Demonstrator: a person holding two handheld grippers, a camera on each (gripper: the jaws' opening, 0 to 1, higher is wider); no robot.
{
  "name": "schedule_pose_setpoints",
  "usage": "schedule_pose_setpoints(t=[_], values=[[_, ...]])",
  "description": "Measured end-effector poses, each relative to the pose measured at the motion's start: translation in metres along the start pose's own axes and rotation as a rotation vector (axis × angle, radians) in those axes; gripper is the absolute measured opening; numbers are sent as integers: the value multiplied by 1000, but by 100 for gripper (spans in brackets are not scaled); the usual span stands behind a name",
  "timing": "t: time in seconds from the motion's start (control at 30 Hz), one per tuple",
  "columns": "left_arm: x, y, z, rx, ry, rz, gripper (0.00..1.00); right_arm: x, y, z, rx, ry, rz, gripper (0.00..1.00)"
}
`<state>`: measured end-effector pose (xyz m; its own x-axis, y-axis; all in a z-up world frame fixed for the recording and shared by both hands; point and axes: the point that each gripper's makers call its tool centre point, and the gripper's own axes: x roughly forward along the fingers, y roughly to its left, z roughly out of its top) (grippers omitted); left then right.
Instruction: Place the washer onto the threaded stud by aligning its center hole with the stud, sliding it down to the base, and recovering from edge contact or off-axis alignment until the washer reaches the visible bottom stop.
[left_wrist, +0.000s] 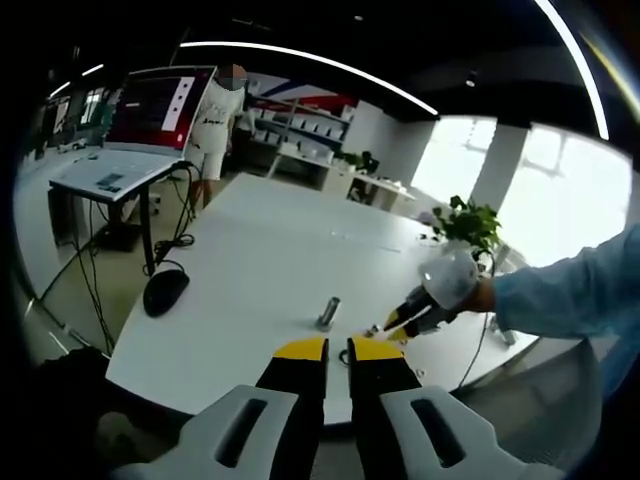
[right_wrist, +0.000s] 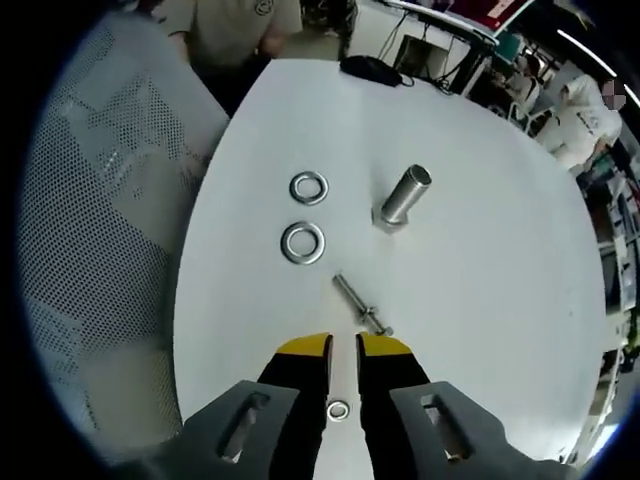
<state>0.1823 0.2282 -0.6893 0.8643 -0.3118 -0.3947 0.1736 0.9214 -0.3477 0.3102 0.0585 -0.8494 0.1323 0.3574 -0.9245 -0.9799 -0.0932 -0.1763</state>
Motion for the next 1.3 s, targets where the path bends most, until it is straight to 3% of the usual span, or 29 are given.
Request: schedule_pose_setpoints(t=[0.33,0.63,0.97,1.17,1.3], values=[[0,1,-1,2,7,7,5,22,-5,19,-340,89,30,17],[0,2,-2,3,14,13,5,38,-1,16,-446,148,81,16],[1,2,-2,4,19,14,4,40,-4,15,-438,153,102,10],[1,2,-2,3,16,14,4,41,-8,15,-360,124,79,8],[1,2,-2,2,15,13,4,33,-14,20,-286,71,48,8]])
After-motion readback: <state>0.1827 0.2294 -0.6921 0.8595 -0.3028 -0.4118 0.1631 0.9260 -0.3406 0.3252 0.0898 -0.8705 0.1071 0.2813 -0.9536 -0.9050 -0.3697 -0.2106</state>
